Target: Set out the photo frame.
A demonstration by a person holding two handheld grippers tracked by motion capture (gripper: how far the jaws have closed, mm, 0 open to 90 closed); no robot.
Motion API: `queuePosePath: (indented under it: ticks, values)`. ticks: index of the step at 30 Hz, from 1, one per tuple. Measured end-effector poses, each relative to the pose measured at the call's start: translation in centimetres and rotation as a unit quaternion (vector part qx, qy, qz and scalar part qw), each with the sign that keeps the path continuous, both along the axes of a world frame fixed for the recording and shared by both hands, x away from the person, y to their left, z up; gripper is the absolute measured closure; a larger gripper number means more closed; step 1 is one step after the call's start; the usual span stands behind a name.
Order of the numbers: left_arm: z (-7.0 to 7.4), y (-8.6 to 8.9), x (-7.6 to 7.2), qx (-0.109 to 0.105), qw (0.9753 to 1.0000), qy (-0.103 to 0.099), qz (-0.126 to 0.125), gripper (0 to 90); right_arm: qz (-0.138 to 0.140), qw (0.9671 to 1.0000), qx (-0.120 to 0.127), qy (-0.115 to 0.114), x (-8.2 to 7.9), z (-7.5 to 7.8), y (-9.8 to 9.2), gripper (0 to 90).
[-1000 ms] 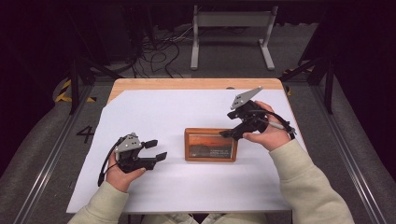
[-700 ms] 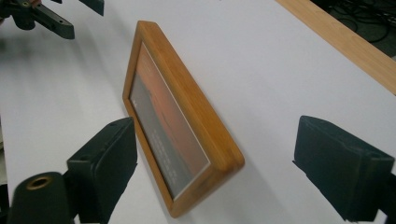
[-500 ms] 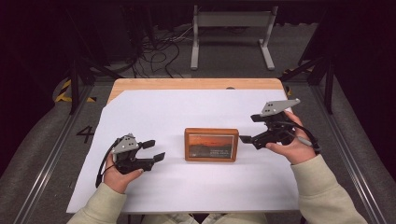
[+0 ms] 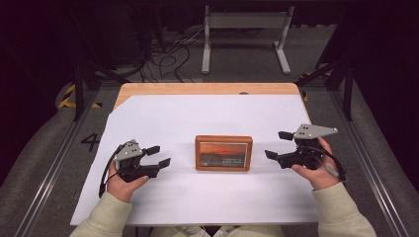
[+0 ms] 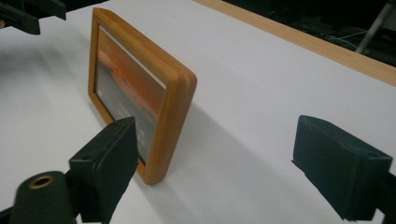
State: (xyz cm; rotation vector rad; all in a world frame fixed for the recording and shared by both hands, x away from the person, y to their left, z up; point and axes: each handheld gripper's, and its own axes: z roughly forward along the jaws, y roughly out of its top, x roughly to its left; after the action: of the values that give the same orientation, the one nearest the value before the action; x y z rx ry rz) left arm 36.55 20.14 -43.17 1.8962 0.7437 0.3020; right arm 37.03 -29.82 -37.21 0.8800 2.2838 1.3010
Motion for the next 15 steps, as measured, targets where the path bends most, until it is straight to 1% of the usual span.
queuePosePath:
  ticks: [3, 4, 6, 7, 8, 9, 10, 11, 13, 15]
  values:
    - [0.0, 0.0, 0.0, 0.003, 1.0, -0.005, -0.002, 35.5, -0.006, 0.9999, 0.011, -0.001, -0.3, -1.1, -0.3, 15.1]
    - [0.0, 0.0, 0.0, 0.003, 1.0, -0.005, -0.002, 35.4, -0.01, 0.9999, 0.011, -0.003, -0.4, -1.6, -0.4, 15.8]
    - [0.0, 0.0, 0.0, 0.0, 1.0, -0.003, -0.002, 35.5, -0.008, 0.9999, 0.01, -0.006, -0.6, -2.2, -0.7, 17.2]
    - [0.0, 0.0, 0.0, 0.0, 1.0, -0.004, -0.002, 35.5, -0.011, 0.9998, 0.006, -0.016, -0.8, -2.5, -0.8, 18.8]
    - [0.0, 0.0, 0.0, 0.0, 1.0, -0.004, -0.002, 35.5, -0.011, 0.9998, 0.006, -0.016, -0.8, -2.5, -0.8, 18.8]
    - [0.0, 0.0, 0.0, 0.0, 1.0, -0.006, -0.004, 35.5, -0.017, 0.9994, 0.011, -0.027, -1.1, -3.1, -1.1, 20.2]
    - [0.0, 0.0, 0.0, 0.0, 1.0, -0.006, -0.004, 35.5, -0.017, 0.9994, 0.011, -0.027, -1.1, -3.1, -1.1, 20.2]
    - [0.0, 0.0, 0.0, -0.001, 1.0, -0.005, -0.004, 35.5, -0.018, 0.9994, 0.013, -0.027, -1.3, -3.6, -1.3, 20.0]
    - [0.0, 0.0, 0.0, 0.0, 1.0, -0.007, -0.004, 35.5, -0.022, 0.9994, 0.014, -0.025, -1.4, -3.8, -1.3, 20.0]
    - [0.0, -0.1, 0.0, 0.001, 1.0, -0.007, -0.005, 35.5, -0.029, 0.9994, 0.008, -0.018, -1.3, -4.5, -1.5, 19.6]
